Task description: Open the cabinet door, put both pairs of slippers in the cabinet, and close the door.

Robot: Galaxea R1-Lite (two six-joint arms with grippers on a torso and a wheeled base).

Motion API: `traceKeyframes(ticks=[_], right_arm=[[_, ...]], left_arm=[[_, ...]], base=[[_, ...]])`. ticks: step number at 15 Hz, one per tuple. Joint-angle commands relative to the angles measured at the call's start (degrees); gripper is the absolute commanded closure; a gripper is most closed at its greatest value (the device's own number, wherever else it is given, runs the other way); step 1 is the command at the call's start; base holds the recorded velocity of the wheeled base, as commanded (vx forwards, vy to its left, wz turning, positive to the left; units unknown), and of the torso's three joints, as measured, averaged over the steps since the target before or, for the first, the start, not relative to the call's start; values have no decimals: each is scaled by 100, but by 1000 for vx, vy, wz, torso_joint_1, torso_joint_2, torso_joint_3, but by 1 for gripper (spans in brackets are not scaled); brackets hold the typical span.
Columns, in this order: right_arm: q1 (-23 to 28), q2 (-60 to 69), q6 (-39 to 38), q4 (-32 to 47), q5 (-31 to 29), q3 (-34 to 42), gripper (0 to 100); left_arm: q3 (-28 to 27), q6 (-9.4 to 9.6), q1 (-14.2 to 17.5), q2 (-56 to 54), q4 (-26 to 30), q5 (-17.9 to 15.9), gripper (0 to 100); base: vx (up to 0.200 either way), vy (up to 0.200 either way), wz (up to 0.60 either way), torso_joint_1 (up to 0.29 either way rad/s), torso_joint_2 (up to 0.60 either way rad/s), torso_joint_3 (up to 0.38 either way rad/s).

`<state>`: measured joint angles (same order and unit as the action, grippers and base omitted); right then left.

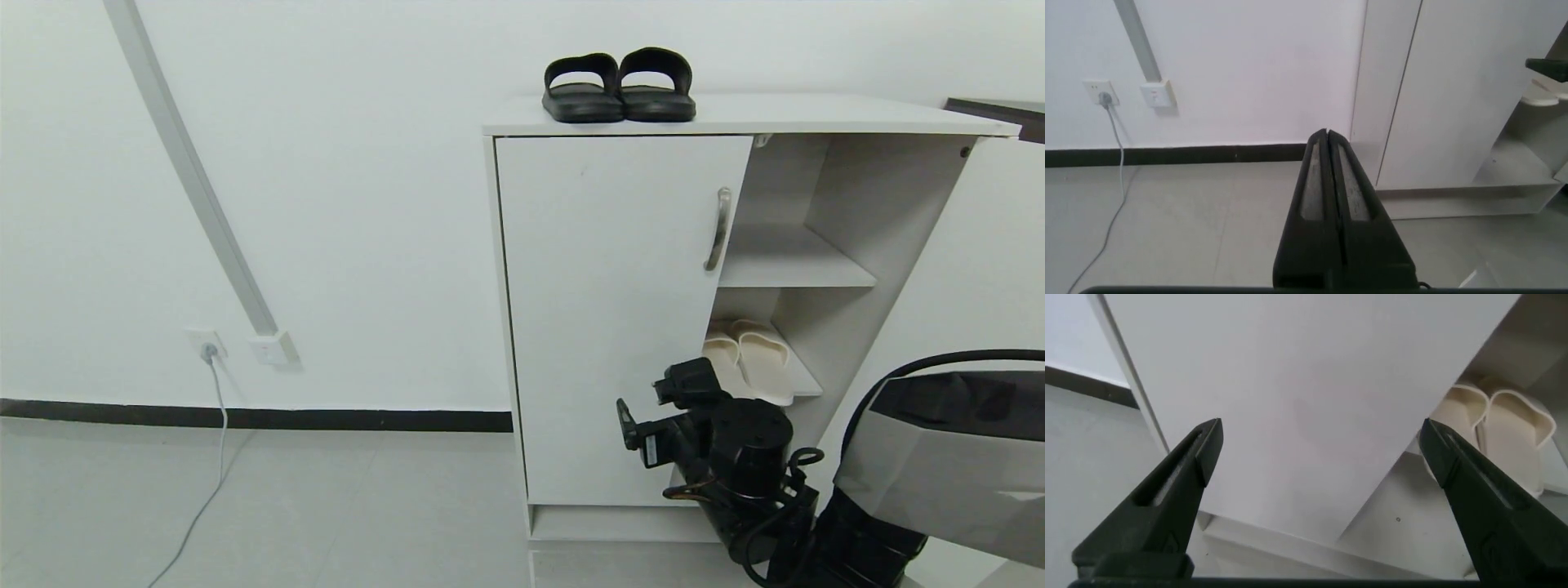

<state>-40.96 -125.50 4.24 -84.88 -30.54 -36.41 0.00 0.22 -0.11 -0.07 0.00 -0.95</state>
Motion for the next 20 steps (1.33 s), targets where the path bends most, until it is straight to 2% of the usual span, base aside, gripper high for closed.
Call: traceKeyframes(ticks=[1, 6, 12, 20], right_arm=[[0, 8, 6, -2, -5, 3, 0], [0, -1, 15, -46, -5, -6, 0], [0, 17, 15, -55, -14, -6, 0], [0, 79, 15, -63, -14, -6, 0]], left_arm=[[0, 4, 2, 7, 0, -2, 100], [0, 4, 2, 7, 0, -2, 100], [0, 4, 2, 7, 0, -2, 100], [0, 4, 2, 7, 0, -2, 100]], base=[[0, 0, 0, 0, 0, 0], [0, 0, 0, 0, -30, -28], [0, 0, 0, 50, -390, -322], [0, 0, 0, 137, -465, -332]])
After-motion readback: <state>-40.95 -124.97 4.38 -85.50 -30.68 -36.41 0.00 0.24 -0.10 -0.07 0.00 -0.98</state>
